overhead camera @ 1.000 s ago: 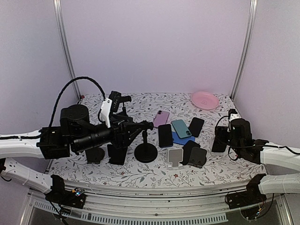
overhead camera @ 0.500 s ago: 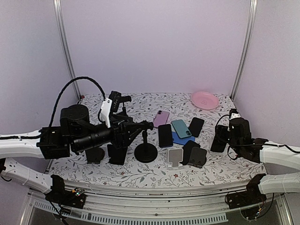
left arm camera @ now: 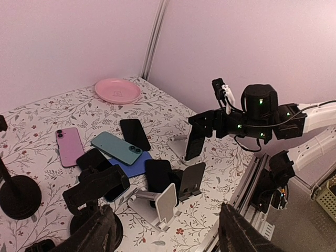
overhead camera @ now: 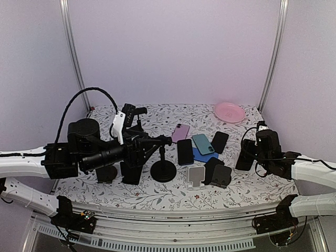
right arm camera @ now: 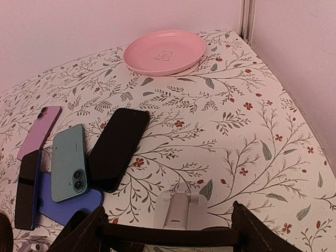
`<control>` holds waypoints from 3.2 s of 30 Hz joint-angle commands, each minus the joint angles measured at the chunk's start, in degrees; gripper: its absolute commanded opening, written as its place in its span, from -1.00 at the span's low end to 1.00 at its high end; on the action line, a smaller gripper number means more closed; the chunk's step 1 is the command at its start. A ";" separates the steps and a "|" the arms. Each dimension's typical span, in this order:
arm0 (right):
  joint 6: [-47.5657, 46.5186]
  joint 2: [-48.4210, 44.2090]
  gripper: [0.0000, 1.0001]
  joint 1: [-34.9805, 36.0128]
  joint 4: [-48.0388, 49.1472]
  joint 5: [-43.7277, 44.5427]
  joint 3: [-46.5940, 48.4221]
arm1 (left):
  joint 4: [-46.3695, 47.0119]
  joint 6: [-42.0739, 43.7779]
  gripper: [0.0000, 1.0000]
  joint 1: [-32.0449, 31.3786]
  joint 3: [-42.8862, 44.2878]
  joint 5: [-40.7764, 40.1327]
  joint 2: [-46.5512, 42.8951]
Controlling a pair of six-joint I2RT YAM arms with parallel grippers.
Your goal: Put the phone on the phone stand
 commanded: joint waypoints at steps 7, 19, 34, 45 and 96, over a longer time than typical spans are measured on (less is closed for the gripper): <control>2.06 0.14 -0.09 -0.30 -1.35 -1.98 2.32 | 0.79 -0.30 0.34 0.67 -0.48 0.46 -0.94; 1.86 3.43 -0.13 -0.30 -0.03 -3.46 3.51 | 0.07 -0.05 0.35 0.74 -0.51 0.18 -1.51; 3.24 -0.72 -0.18 -0.19 -0.87 -2.36 3.03 | 0.39 -0.06 0.34 0.81 -0.74 0.39 -1.43; 2.27 0.15 -0.18 -0.22 -1.86 0.87 2.76 | 0.52 -0.15 0.35 0.79 -0.97 0.61 -1.58; 2.84 2.36 0.49 4.44 -3.85 6.44 2.93 | 0.48 -0.01 0.35 1.01 -1.19 0.79 -2.04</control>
